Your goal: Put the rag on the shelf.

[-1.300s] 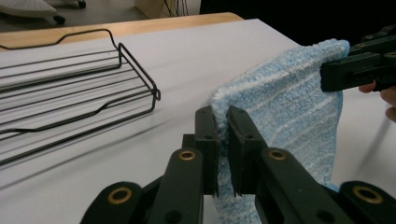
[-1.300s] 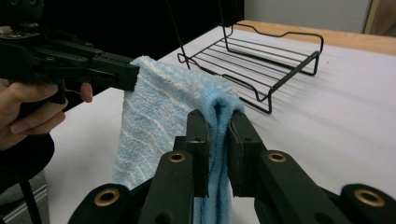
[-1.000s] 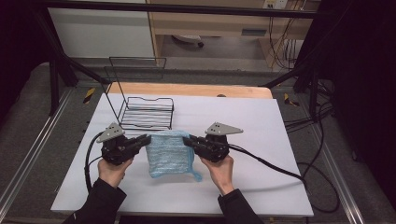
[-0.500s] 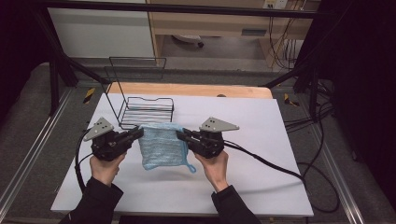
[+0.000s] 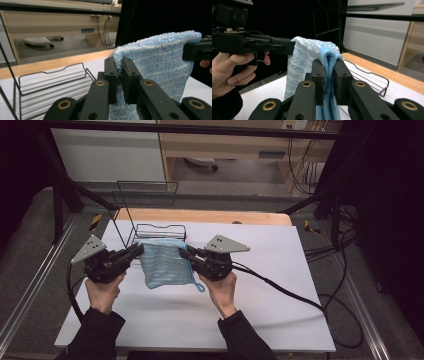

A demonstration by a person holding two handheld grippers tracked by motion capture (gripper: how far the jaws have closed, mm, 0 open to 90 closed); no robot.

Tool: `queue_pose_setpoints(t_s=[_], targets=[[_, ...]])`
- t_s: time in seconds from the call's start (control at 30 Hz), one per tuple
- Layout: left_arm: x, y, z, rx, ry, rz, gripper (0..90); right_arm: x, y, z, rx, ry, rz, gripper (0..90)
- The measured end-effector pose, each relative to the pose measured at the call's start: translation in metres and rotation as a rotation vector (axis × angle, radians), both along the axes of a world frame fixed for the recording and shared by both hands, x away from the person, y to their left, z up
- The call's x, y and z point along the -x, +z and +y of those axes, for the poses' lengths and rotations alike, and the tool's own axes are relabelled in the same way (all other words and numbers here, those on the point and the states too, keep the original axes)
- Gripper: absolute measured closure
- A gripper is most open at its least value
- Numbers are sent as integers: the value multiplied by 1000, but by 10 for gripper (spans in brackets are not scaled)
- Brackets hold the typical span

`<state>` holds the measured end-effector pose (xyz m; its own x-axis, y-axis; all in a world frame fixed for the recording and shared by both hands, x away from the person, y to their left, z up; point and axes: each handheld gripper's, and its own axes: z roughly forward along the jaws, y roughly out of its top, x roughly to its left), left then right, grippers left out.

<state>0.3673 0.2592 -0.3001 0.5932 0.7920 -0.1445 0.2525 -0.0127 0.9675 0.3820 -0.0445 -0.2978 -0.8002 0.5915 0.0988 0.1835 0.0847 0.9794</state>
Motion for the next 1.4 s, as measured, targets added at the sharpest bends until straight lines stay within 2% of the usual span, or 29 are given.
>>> queue_pose_setpoints(t_s=[0.43, 0.7, 1.27, 1.4], targets=[[-7, 25, 15, 54, 34, -61, 832, -7, 28, 21, -14, -13, -78, 811], [-13, 43, 20, 73, 51, -100, 832, -14, 43, 29, -32, -25, -115, 811], [-24, 83, 29, 118, 81, -180, 832, -30, 83, 44, -84, -40, -176, 811], [-26, 90, 31, 122, 93, -198, 832, -34, 92, 48, -77, -43, -191, 812]])
